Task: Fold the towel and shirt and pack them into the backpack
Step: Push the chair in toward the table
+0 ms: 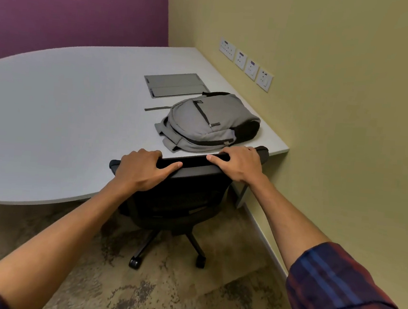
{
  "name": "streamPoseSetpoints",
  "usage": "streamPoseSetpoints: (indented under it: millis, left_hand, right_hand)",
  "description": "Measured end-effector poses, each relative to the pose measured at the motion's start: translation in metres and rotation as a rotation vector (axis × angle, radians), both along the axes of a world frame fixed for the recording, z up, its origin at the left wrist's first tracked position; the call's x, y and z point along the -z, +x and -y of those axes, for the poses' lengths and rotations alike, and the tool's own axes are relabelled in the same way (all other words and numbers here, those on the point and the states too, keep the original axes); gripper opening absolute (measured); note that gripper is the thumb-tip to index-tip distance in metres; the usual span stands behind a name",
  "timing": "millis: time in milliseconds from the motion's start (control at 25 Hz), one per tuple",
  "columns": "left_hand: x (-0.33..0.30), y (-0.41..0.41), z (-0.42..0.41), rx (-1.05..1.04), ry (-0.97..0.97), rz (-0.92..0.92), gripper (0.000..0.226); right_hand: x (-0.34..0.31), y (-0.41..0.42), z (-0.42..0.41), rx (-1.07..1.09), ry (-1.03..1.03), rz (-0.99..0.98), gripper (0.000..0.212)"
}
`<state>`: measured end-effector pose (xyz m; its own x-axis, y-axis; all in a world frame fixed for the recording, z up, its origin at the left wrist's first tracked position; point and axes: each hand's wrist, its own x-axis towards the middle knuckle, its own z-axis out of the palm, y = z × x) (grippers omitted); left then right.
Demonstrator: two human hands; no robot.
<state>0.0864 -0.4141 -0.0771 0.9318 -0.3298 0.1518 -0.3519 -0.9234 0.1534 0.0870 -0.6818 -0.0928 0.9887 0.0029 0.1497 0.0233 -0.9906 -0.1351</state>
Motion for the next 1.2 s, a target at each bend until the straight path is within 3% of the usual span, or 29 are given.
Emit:
streamPoseSetpoints:
  millis: [720, 1000, 1200]
  left_hand:
    - [0.007, 0.041, 0.052, -0.016, -0.03, -0.022, 0.068]
    - [0.007, 0.038, 0.054, -0.123, -0.042, -0.032, 0.077]
    - [0.013, 0.044, 0.055, -0.234, -0.096, -0.057, 0.083]
  right_hand:
    - [-0.01, 0.055, 0.054, -0.058, 0.083, -0.082, 0.083]
    - [-0.016, 0.066, 0.054, -0.159, -0.006, -0.286, 0.089]
    - [-0.017, 0.07, 0.057, -0.235, -0.009, -0.296, 0.089]
